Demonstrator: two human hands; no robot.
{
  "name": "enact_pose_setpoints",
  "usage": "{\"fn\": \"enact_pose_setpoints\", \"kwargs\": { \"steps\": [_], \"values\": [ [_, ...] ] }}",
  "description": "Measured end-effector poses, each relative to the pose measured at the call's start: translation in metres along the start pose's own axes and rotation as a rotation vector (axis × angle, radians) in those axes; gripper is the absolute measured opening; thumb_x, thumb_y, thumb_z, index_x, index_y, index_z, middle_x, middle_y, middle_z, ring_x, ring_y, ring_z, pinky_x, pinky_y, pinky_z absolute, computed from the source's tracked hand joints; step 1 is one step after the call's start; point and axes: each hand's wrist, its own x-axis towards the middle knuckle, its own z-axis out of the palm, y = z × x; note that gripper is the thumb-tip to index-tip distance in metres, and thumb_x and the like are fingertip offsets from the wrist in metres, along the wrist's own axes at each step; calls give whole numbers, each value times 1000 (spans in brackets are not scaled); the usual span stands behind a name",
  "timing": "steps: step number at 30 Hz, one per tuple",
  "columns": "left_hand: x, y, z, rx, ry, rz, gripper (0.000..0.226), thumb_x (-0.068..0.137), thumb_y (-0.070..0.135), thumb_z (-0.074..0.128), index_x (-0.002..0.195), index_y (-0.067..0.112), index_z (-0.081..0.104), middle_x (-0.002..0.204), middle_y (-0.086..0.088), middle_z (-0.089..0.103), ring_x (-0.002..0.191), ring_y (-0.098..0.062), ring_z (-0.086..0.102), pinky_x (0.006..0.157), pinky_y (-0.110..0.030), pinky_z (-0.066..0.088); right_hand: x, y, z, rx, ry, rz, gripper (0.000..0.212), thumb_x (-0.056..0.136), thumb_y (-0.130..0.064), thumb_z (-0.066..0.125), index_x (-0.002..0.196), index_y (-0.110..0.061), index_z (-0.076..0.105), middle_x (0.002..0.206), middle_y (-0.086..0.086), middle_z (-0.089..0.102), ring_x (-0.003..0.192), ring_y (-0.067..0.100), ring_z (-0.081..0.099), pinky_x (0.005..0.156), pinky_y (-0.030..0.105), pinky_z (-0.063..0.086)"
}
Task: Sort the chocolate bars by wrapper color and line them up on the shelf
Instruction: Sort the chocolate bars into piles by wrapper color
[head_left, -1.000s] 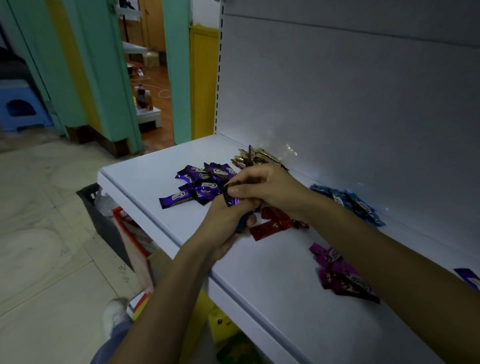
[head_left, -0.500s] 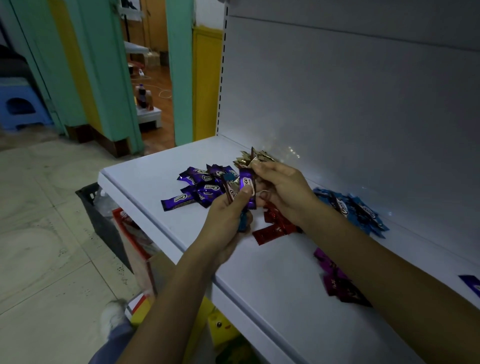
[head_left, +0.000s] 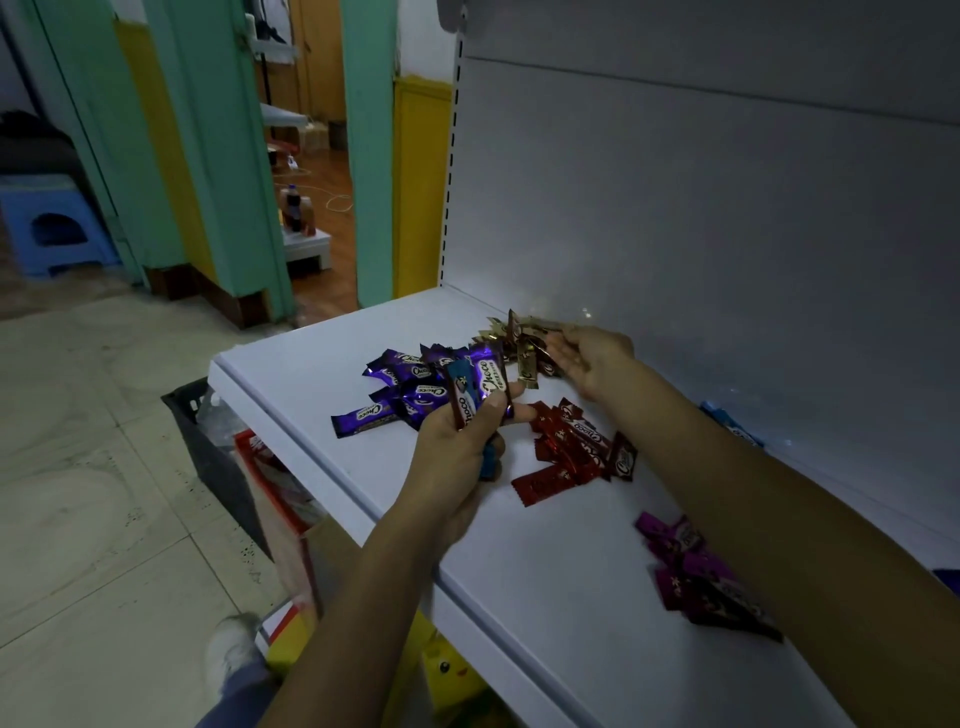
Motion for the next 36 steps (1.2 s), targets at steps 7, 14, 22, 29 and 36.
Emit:
{"fn": "enact_pose_setpoints", "kwargs": {
  "steps": [7,14,22,29,36],
  "values": [
    [5,-4,-3,19,42,8,32,95,28,54,93,-1,68,62,-1,51,53,-9,37,49,-20,32,-42,11,-14,-181,-401,-54,49,90,-40,56,123,-4,54,109,14,66,93,22,68,83,32,55],
    [4,-6,-1,119,-7,51,37,97,36,47,73,11,59,56,0,51,48,-11,37,44,-20,32,-65,18,-12,-262,-601,-60,13,92,-11,56,101,-4,63,86,10,69,76,20,63,65,27,55],
    [8,-3,-9,-424,116,46,65,96,61,23,76,10,58,50,0,36,37,-7,27,34,-15,16,-44,29,32,-586,-351,-289,9,92,-10,59,96,-7,66,81,4,66,69,13,59,54,16,48],
    [12,-2,-23,-773,71,3,70,93,68,19,80,13,59,52,3,34,35,-6,23,34,-17,13,-30,56,57,-1097,-283,-730,8,87,-17,66,86,-11,71,80,-3,67,73,9,58,65,22,46],
    [13,-1,-25,-781,38,-47,54,99,46,26,90,9,65,53,2,36,35,-6,23,34,-16,13,-50,54,44,-764,-390,-666,20,84,-35,67,74,-19,61,78,5,71,73,18,65,68,30,49]
  ]
}}
